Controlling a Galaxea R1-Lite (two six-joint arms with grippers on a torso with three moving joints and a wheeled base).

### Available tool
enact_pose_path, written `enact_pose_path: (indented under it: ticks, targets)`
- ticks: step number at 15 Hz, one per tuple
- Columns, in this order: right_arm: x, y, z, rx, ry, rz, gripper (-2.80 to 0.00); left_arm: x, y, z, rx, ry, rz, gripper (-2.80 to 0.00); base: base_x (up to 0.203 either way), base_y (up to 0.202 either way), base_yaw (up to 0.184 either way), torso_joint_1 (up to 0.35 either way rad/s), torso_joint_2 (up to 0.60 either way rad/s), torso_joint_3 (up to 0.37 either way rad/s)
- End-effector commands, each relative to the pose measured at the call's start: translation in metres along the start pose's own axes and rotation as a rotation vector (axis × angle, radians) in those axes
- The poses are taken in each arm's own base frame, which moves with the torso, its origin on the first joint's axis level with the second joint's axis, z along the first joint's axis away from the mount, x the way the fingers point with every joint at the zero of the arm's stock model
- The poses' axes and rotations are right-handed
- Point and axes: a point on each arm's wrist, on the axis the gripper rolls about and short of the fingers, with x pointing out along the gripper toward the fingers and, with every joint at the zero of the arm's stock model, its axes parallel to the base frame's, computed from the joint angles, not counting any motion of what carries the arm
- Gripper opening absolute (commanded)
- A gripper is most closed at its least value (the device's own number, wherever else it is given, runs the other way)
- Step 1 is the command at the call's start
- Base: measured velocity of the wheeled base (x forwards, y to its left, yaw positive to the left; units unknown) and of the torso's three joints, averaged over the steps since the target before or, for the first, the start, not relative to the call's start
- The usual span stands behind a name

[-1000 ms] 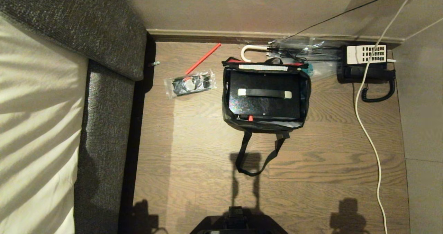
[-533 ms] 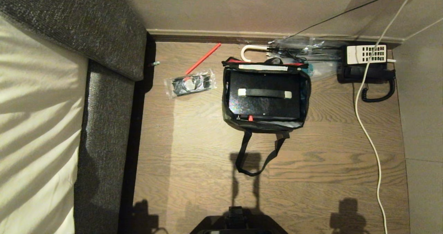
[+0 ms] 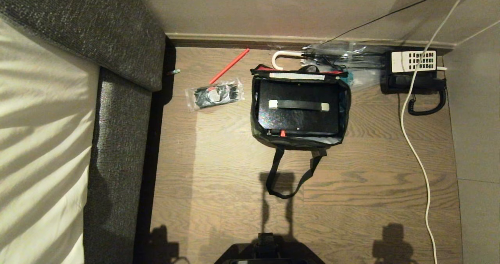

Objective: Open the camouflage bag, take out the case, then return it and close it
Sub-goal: Close the top of the storage box

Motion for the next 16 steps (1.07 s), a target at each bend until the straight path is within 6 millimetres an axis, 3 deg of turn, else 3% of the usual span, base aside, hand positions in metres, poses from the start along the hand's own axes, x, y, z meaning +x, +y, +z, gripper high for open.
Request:
enact_pose_path:
  ticks: [1, 5, 16]
  targets:
    - [0.0001, 0.0, 0.0, 0.0, 0.002, 0.0, -2.8, 0.0002, 0.0, -0.0006, -0.003, 0.002, 0.001, -2.8, 0.0, 0.0, 0.0, 0.0, 0.0, 0.0]
    - [0.0001, 0.0, 0.0, 0.0, 0.002, 0.0, -2.8, 0.0001, 0.0, -0.0004, -0.002, 0.001, 0.001, -2.8, 0.13, 0.0, 0.001, 0.002, 0.01, 0.003]
    - [0.0001, 0.0, 0.0, 0.0, 0.002, 0.0, -2.8, 0.0002, 0.0, -0.0008, -0.009, 0.003, 0.003, -2.8, 0.011, 0.0, 0.0, 0.0, 0.0, 0.0]
